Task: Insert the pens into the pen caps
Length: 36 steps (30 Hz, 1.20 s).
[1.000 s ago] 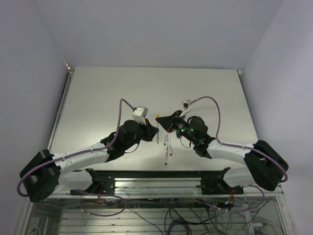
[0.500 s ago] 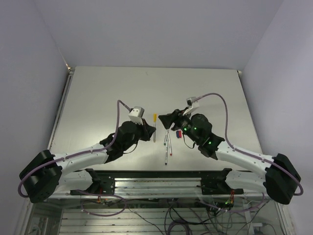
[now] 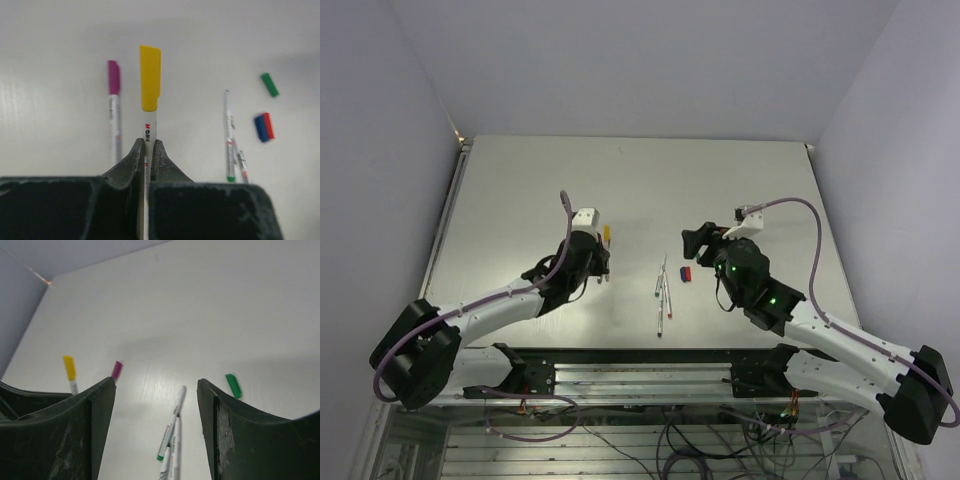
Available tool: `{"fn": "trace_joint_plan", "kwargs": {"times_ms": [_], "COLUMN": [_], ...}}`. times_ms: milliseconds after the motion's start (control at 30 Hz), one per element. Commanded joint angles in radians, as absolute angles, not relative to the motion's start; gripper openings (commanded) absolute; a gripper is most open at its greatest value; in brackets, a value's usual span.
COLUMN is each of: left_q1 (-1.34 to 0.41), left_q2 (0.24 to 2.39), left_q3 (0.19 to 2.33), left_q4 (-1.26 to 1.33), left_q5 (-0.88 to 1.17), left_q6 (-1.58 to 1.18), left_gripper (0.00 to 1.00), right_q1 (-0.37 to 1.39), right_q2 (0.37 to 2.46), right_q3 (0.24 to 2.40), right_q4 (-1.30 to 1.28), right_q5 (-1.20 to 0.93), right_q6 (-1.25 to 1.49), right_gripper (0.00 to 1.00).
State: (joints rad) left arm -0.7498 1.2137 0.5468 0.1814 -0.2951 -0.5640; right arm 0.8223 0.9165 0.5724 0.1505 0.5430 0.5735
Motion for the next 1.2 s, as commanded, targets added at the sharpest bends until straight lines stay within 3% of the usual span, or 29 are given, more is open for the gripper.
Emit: {"fn": "trace_joint_plan", "kwargs": {"times_ms": [0,333,633,1067,1167], "left_q1": [-0.669,-0.479,-0.448,-0.448,-0.448], "left_q2": [1.242,1.294,1.472,1.536,1.558], "left_q3": [0.607,0.677,0.710,0.700,0.715], "left_q4": [0.085,-0.046,-0.011,0.033,0.035], "left_q5": [-0.310,-0.295,-0.120,-0.124,-0.127], "left_q6": [-0.509,-0.445,-0.445,-0.421,-0.421], "left_gripper": [0.07,0.07,0.07,0.07,0.17], "right_q1": [0.826,0.825,0.826,0.825,0.826], "right_q2": [0.882,0.927,0.940,0.987,0.988], "right_q3": [0.601,0.615,0.584,0.565,0.561], "right_q4": [0.023,-0.016,-0.014,-0.011,-0.008], "right_q5": [0.638,0.672,0.636,0.646,0.645], "right_q6": [0.561,0.491,0.510,0.568,0.572], "right_gripper": [0.66,0.61,0.59,0.54,0.53]}}
